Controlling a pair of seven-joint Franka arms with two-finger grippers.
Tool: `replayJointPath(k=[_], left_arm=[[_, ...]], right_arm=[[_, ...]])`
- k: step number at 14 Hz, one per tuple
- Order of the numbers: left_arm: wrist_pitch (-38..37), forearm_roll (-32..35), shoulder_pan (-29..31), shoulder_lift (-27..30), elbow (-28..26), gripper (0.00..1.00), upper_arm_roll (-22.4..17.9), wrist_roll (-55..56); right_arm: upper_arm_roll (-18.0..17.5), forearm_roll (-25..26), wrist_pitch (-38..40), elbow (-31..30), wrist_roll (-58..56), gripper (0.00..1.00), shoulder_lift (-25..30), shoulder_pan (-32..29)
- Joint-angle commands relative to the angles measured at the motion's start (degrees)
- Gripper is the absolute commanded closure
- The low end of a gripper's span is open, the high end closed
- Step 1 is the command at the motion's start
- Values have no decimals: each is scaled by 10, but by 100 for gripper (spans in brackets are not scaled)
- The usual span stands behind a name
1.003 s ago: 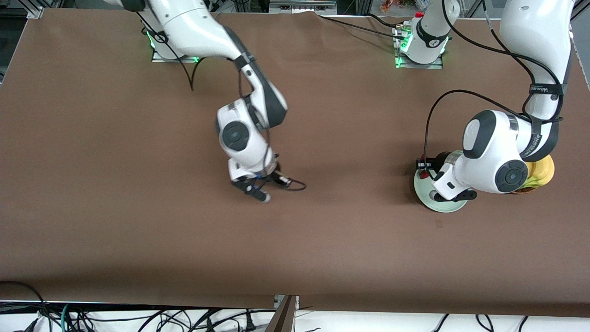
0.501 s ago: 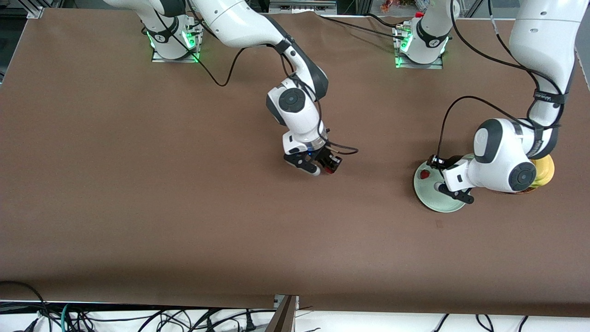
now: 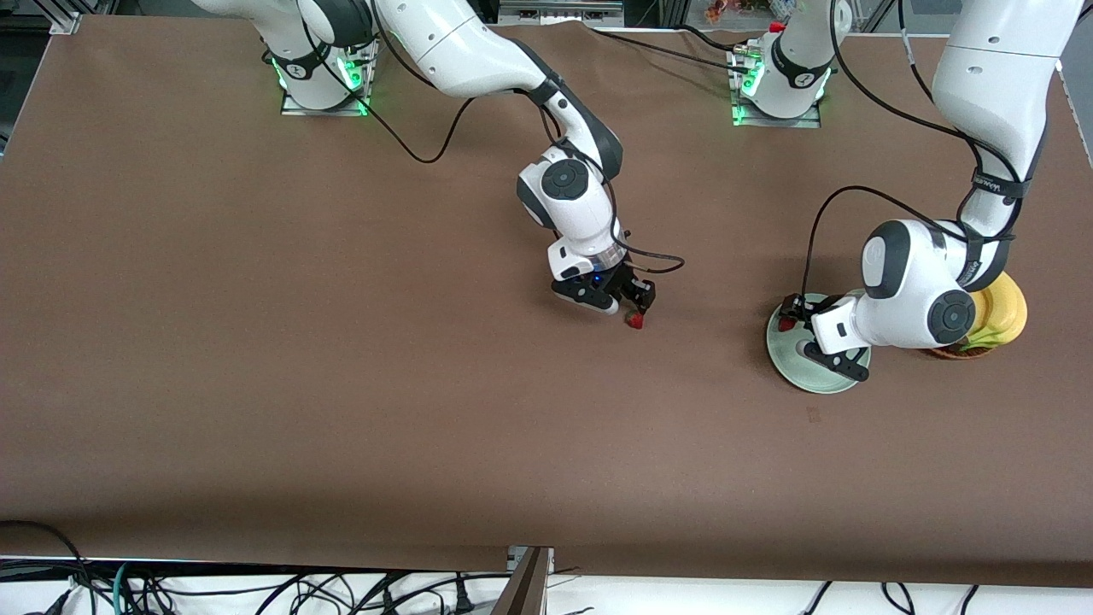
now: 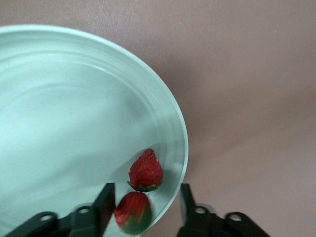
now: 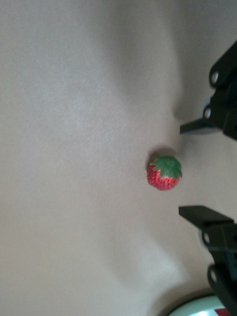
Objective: Collect all strawberries into plate
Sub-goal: 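Open the left gripper over the plate while the right gripper sets the strawberry mid-table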
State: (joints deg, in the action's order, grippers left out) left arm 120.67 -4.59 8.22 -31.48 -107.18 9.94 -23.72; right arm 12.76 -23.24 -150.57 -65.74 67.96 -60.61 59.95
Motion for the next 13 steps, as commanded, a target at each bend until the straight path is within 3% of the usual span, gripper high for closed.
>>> replayJointPath(k=[1,3,5,8,13], left_arm=[[-55,12,7,7,28,0,-3,-10],[-95,11,14,11,58,0,-3,-9],[-128,11,14,29,78,0,-3,9],[-131,10,0,49,90,0,9,141],[-91,-15,-107,44,94,0,21,375]], right_arm=[[34,9,80,17,-12,0,21,-14],[57,6,163,16,-96,0,51,-35],[53,5,266,16,-205,0,86,-86],[56,5,379,16,-361,0,123,-158],[67,15,545,16,-567,0,178,-284]])
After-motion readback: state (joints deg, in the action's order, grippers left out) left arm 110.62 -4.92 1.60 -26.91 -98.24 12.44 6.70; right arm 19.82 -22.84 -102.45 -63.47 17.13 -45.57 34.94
